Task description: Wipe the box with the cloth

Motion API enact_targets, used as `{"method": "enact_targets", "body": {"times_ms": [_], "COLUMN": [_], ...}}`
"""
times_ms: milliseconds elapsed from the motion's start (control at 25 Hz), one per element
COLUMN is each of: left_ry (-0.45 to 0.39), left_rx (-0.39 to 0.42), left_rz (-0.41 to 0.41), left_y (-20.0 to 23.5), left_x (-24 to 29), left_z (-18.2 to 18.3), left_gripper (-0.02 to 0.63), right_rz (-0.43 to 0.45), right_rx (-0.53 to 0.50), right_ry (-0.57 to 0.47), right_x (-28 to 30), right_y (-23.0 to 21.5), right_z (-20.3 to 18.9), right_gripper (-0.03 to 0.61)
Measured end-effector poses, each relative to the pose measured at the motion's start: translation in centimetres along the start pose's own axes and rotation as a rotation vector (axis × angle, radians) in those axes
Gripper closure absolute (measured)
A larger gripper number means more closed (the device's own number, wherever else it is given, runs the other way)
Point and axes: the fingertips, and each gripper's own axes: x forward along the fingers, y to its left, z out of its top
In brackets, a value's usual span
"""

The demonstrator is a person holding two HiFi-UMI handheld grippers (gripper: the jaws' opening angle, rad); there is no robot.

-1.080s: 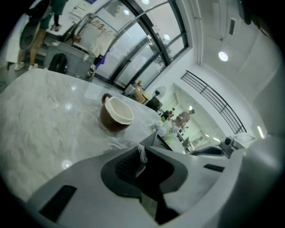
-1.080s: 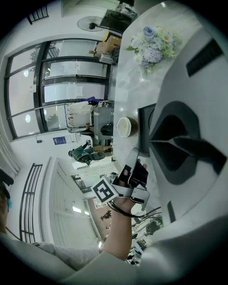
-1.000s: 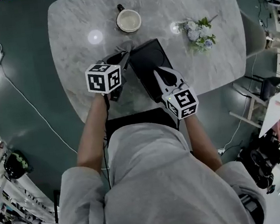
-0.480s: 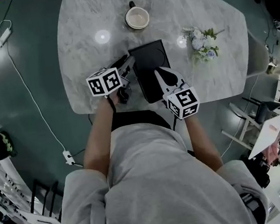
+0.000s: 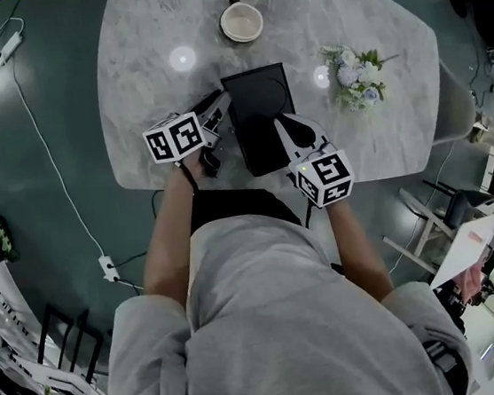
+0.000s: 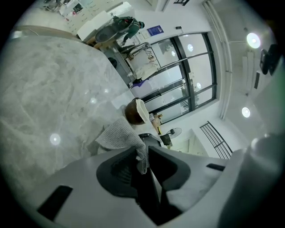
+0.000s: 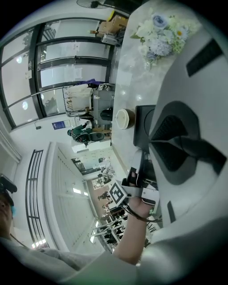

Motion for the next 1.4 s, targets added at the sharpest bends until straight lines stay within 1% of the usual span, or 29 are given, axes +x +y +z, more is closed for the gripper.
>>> {"method": "enact_targets", "body": {"times_ms": [80,320,520,1000,1320,1400], "left_ry": [-0.010,-0.032,-0.018,0.007,-0.005,-0.005], "left_rx": [-0.007,-0.030,-0.029,-0.029,-0.029,-0.017], "left_rz": [0.005,0.001,-0.009,-0.017,-0.015,-0.008], "left_y": [0.1,-0.3,-0.5,-0.9,-1.0,-0.9], "left_x": [-0.3,-0.6,-1.0,-1.8,-2.2,-2.2], "left_z": [-0.3,-1.2,-2.1,-4.7,-5.8,-6.1], "left_gripper": [0.520,0.537,0.555,0.565,0.565,0.565], "right_rz": [0.006,0.023,0.029,0.055,0.075,0.080], "right_rx": [-0.002,-0.010,-0.019,-0.044,-0.063,-0.069], "right_ry": [-0.004,-0.004,0.004,0.012,0.020,0.023], "right_x": [-0.2,-0.8,-1.6,-2.7,-3.3,-3.4], "right_y": [0.1,0.4,0.7,1.4,1.9,1.9], "right_z": [-0.1,-0.9,-1.6,-2.7,-3.6,-3.9], "right_gripper": [0.545,0.545,0.545,0.545,0.545,0.545]}}
